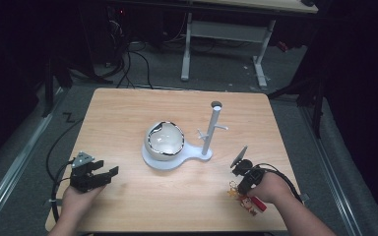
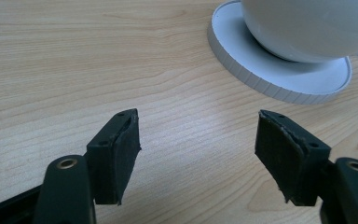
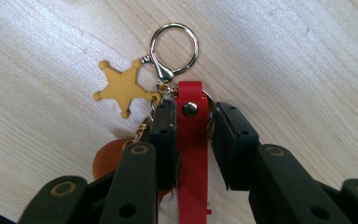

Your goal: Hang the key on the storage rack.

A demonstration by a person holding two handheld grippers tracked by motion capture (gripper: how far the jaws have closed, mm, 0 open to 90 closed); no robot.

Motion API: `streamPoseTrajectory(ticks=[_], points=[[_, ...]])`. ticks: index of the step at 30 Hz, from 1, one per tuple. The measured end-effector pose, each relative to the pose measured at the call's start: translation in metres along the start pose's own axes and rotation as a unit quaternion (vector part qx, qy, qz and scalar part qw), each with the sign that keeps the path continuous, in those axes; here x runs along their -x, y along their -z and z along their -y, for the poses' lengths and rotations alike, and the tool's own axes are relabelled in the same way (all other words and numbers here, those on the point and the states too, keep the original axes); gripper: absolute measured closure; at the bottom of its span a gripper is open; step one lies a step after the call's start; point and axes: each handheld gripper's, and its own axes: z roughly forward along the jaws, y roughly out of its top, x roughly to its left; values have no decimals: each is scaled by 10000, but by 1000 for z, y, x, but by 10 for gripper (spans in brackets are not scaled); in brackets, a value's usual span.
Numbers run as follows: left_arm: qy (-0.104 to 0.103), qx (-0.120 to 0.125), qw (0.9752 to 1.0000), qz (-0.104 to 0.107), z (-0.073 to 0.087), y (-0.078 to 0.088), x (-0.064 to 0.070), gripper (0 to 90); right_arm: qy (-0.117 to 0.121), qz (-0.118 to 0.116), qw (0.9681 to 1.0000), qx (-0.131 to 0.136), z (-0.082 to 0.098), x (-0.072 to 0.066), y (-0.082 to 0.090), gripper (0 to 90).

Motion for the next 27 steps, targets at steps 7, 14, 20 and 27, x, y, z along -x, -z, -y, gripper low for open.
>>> streamPoseTrajectory(ticks=[7, 14, 20, 27], points=[[15, -4, 10000, -16, 0, 0, -1, 311, 6, -20, 9999, 120, 1, 1, 13, 752], [1, -17, 10000, -7, -1, -1, 0, 311, -74, 114, 9993, 361, 7, 6, 46, 752], [2, -11, 10000, -2, -1, -2, 1, 311, -84, 289, 9980, 552, 11, 9, 76, 751], [-3, -24, 10000, -1, -1, -2, 1, 311, -76, 406, 9959, 802, 10, 11, 110, 751]])
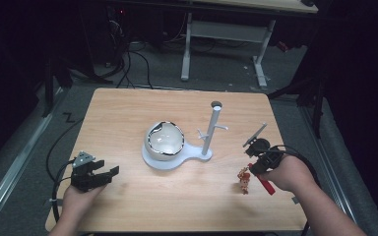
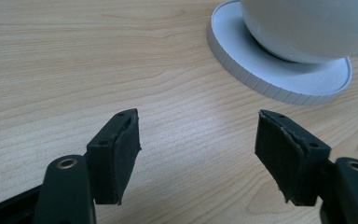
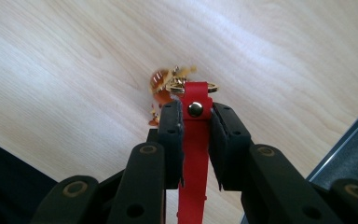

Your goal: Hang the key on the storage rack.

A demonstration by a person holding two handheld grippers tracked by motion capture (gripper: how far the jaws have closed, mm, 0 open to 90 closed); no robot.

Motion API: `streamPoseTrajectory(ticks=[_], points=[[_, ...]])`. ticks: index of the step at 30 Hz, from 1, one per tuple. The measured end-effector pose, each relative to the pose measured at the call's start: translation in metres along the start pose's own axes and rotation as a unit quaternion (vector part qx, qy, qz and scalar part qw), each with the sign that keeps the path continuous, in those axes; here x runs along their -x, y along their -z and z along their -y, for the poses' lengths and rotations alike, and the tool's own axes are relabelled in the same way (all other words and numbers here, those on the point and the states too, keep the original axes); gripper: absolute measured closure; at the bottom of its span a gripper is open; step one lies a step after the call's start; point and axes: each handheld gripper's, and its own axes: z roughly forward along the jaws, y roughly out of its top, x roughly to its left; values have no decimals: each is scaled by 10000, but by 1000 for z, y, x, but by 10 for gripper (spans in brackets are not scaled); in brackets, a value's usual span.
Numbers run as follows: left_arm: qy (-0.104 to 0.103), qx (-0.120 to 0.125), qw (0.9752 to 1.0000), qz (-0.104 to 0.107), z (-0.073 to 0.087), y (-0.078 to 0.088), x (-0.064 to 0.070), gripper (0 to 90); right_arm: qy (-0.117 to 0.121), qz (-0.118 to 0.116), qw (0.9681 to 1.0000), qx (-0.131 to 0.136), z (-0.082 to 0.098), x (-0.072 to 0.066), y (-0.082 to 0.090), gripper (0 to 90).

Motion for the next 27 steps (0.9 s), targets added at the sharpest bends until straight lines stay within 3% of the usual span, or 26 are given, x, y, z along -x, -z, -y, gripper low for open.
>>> streamPoseTrajectory(ticks=[8, 19, 22, 27], points=[[-2, -7, 10000, -9, 0, 0, -1, 311, -76, -64, 9999, -23, -10, 3, 24, 750], [11, -5, 10000, 1, 0, 1, -1, 311, -319, -135, 9990, -288, -22, 9, 53, 749], [10, -8, 10000, 3, 0, 1, -1, 311, -411, -134, 9988, -250, -26, 12, 65, 749], [15, -2, 10000, 2, 0, 0, -1, 311, -338, -57, 9994, -97, -32, 14, 84, 749]])
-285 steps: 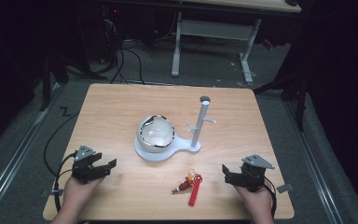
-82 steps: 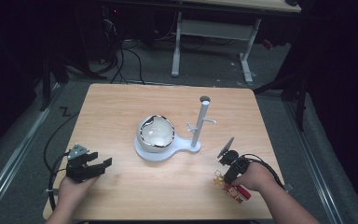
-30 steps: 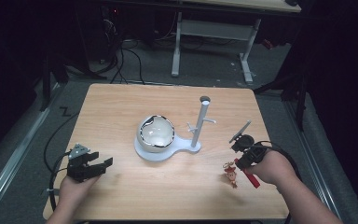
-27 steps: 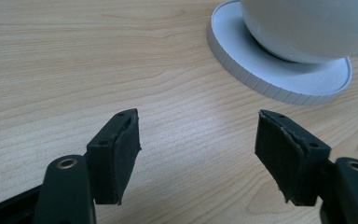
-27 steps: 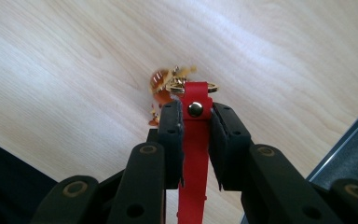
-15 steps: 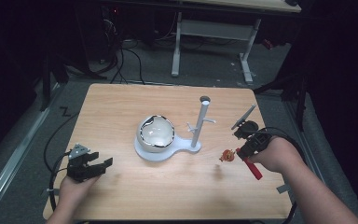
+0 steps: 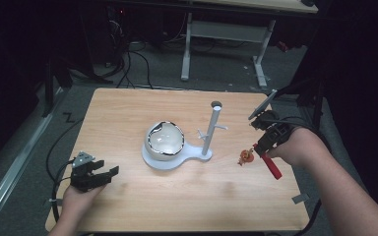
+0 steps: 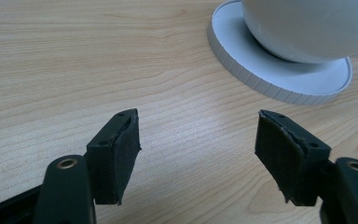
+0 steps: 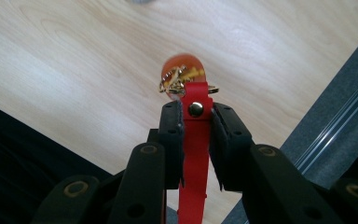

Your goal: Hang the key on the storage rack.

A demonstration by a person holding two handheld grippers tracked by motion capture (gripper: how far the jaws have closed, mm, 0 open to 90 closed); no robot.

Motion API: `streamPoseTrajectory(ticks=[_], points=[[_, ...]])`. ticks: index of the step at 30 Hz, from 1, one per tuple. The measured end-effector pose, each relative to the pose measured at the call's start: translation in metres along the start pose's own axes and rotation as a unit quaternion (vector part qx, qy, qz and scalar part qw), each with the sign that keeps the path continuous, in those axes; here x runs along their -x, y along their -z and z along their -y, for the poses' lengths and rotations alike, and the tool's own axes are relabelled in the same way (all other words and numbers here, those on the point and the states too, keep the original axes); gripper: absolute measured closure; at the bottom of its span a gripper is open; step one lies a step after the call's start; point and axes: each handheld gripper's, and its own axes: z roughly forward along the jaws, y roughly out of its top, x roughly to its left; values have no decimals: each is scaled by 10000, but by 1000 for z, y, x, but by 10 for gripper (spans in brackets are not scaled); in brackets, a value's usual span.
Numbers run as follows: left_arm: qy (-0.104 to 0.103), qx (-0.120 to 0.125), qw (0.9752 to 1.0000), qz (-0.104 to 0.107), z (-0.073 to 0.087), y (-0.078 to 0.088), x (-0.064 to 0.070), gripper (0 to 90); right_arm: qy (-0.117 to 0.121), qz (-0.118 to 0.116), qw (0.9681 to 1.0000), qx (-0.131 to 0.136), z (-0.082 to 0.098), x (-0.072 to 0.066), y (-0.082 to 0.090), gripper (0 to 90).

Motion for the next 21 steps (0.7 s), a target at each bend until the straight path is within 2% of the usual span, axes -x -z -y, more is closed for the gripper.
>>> streamPoseTrajectory(ticks=[2, 3, 9, 21], points=[[0, 1, 10000, 2, 0, 0, 0, 311, -48, 32, 10000, 63, -3, -1, 8, 749], [0, 3, 10000, -1, 0, 0, 0, 311, 25, 55, 9999, 110, -5, 0, 12, 749], [14, 5, 10000, 2, 0, 1, 0, 311, 43, 154, 9994, 294, -14, -2, 30, 749], [31, 16, 10000, 2, 0, 1, -1, 311, 29, 207, 9986, 483, -36, -5, 44, 749]])
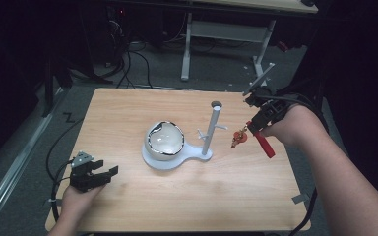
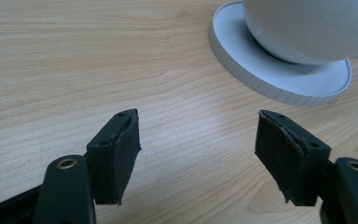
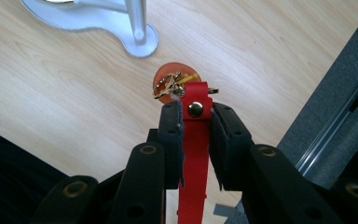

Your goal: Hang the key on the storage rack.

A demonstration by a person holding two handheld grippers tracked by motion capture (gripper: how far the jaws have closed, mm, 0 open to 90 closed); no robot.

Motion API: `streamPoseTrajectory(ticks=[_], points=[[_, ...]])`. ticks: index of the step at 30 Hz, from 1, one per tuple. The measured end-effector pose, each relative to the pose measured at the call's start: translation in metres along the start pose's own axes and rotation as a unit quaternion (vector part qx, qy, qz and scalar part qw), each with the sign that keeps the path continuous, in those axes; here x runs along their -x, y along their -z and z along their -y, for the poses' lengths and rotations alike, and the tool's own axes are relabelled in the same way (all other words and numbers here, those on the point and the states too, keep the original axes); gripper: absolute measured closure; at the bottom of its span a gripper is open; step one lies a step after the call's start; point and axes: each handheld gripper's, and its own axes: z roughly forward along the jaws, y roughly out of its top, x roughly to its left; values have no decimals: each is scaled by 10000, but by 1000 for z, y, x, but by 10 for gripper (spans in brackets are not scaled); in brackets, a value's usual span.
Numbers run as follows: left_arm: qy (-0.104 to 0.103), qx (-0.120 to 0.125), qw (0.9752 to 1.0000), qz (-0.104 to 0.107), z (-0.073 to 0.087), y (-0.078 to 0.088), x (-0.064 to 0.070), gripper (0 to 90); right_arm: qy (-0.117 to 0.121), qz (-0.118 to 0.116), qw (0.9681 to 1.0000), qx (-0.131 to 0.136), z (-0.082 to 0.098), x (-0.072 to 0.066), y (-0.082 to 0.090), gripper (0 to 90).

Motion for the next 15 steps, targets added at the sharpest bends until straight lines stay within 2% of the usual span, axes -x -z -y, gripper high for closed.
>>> streamPoseTrajectory(ticks=[2, 3, 5, 6, 7, 10, 15], points=[[6, 5, 10000, -1, 0, 0, 0, 311, 69, 23, 10000, 29, -5, 0, 0, 749], [12, 8, 10000, 1, 0, 1, -1, 311, -15, 20, 10000, 6, -6, -2, -1, 749], [29, 13, 10000, 5, 0, 1, -1, 311, 53, 20, 10000, 32, -10, -2, -2, 749], [33, 14, 10000, 9, 1, 1, -2, 311, -14, 24, 10000, 19, -12, -3, -2, 749], [45, 17, 10000, 13, 1, 2, -2, 311, 72, 39, 10000, 48, -14, -2, -2, 749], [66, 20, 10000, 9, 2, 2, -3, 311, 21, 33, 10000, 79, -19, -3, -3, 749], [105, 36, 9999, 4, 2, 3, -4, 311, 107, 31, 9998, 153, -25, -6, -3, 749]])
